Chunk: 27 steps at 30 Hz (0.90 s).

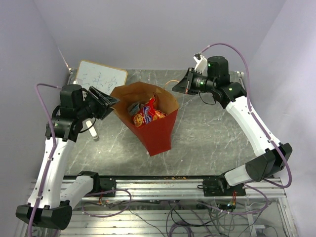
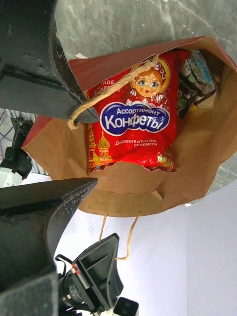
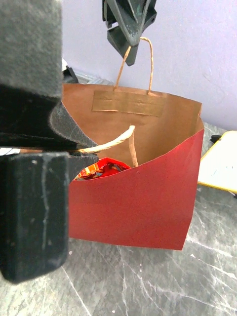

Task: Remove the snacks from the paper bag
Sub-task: Adjust the paper bag at the center of the board.

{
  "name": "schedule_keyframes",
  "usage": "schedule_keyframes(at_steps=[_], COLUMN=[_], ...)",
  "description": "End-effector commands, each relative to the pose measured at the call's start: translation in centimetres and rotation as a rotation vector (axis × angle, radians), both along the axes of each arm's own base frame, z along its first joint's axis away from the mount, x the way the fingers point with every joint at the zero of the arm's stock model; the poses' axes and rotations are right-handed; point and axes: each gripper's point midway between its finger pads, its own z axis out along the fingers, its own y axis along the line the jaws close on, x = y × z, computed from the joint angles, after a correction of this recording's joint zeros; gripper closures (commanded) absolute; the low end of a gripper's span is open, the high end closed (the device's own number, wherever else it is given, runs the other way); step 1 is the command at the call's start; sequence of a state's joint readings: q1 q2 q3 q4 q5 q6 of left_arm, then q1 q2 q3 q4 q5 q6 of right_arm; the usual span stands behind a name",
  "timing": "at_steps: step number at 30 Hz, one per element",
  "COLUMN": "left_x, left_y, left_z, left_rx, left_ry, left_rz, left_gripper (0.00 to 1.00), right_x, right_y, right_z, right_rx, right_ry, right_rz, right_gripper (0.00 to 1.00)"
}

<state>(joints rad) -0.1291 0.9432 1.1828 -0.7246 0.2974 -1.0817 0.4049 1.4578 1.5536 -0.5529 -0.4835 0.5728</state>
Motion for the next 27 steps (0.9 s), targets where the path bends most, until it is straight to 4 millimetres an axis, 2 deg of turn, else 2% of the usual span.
schedule_keyframes(at_steps=[1,4,7,11,15,18,21,23,27], left_x=[0.6,0.6,1.3,2.2,3.1,3.3,3.3,3.3,3.5], left_y=[1.2,1.8,1.5,1.1,0.6,0.7,0.6,0.8,1.5], left_z=[-0.9,-1.0,-0.9,-1.8,-1.4,-1.4,-1.2,-0.6,1.4], left_rx=[0.035,0.062,0.043,0.031,0.009,0.022,0.019,0.038,0.142], left_ry=[0.010,0.013,-0.010,0.015,-0.005,0.000,-0.011,-0.025,-0.042], left_rz=[0.079,0.104,0.098,0.089,0.076,0.079,0.072,0.067,0.046], left_gripper=[0.41,0.39,0.39,0.39,0.43,0.50,0.72,0.81,0.93], right_x=[-0.3,-0.2,-0.1,0.1,0.2,0.3,0.2,0.2,-0.5], right_y=[0.1,0.0,0.1,0.0,-0.1,-0.1,-0.3,-0.6,-0.6], right_z=[2.7,2.2,1.9,1.9,1.7,1.5,1.4,1.5,2.4], right_rx=[0.062,0.052,0.053,0.046,0.028,0.013,-0.006,-0.024,-0.003], right_ry=[-0.060,-0.057,-0.046,-0.053,-0.058,-0.056,-0.063,-0.066,-0.076], right_rz=[0.003,-0.004,-0.006,-0.010,-0.004,-0.001,0.002,-0.007,0.009], right_gripper=[1.00,1.00,1.00,1.00,1.00,1.00,1.00,1.00,1.00])
